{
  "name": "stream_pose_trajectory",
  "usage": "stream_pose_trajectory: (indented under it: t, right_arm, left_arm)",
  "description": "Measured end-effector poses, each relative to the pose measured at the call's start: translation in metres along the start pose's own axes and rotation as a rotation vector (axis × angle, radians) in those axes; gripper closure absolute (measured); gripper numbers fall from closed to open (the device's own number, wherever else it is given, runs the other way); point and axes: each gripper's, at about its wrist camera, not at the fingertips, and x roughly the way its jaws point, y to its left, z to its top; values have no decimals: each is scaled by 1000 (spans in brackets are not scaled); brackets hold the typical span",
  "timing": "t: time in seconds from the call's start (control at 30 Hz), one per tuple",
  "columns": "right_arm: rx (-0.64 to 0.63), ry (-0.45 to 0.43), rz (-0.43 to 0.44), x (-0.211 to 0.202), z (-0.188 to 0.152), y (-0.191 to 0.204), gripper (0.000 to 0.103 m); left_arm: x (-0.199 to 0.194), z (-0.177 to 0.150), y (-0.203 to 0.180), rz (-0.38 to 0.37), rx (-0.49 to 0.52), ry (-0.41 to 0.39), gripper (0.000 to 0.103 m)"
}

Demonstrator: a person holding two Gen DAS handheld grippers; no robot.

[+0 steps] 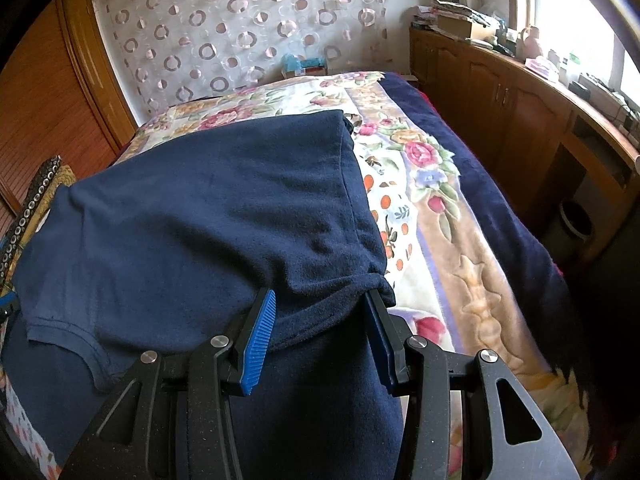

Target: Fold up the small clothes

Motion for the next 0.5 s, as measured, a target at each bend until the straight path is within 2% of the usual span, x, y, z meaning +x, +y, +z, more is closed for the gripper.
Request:
stream_pose_trajectory:
  t: [0.3, 0.5]
  right_arm:
    - [-2, 0, -1, -1, 0, -2, 56]
    - [-3, 0, -2, -1, 0, -2, 56]
  left_arm:
    - [9, 20, -7, -47, -10, -12, 31]
    - [17, 28, -5, -36, -18, -7, 45]
